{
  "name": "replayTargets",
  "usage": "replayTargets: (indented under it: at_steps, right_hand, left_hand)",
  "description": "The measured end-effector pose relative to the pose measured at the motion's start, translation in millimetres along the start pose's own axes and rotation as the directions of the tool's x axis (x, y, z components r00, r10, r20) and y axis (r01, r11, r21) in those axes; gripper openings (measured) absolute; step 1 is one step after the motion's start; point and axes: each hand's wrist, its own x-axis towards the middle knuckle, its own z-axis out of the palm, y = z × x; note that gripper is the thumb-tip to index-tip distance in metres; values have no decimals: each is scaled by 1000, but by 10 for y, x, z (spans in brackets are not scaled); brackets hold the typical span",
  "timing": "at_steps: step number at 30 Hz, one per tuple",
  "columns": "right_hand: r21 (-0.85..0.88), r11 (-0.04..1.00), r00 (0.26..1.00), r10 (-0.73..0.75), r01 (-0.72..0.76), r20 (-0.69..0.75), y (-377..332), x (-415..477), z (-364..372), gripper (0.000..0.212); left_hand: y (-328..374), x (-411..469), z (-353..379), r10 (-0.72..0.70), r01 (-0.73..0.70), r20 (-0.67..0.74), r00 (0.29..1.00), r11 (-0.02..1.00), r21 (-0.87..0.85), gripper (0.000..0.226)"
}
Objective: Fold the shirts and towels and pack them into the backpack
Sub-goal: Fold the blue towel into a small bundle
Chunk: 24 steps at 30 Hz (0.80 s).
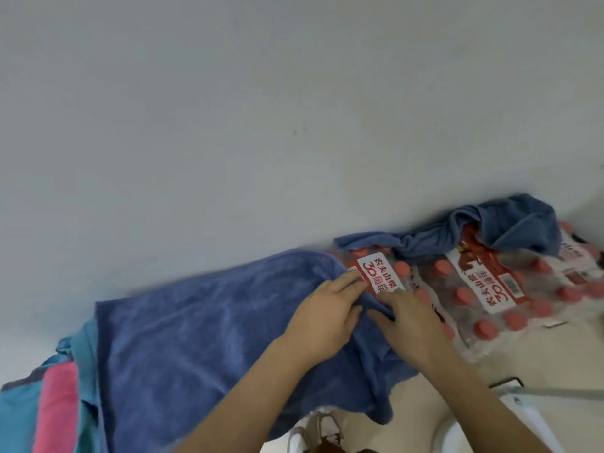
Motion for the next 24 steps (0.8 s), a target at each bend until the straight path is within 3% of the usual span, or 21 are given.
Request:
replayTargets:
  at_steps: [3,6,9,12,15,19,24]
  right_hand:
    - [70,996,992,-41,50,-120,6,-56,-60,19]
    - [226,974,969,49,7,-241,1,-119,-183,16]
    - [562,827,984,107,-10,-140,24,-202,-214,24]
    - [657,750,966,221,-79,-136,116,-270,-119,15]
    - [762,638,943,309,-106,-127,155,-307,-104,30]
    - [773,630,972,219,-70,-90,152,-343,-335,23]
    - [524,842,992,87,-125,96,318,-478,-247,25]
  left_hand:
    - [52,187,-63,74,-65,72,995,991,-119,30]
    - [56,247,-141,-5,-6,-57,998,984,-178,19]
    - [61,280,-183,-117,73,-112,987,939,-337,17]
    - [83,332,-244,-196,90,-135,971,827,-555,14]
    - [180,385,-310,-244,99,-124,962,732,-674,16]
    - [286,474,-361,-323,84,-160,933,626,-775,11]
    - [421,648,-426,-350,33,-236,907,615,-788,14]
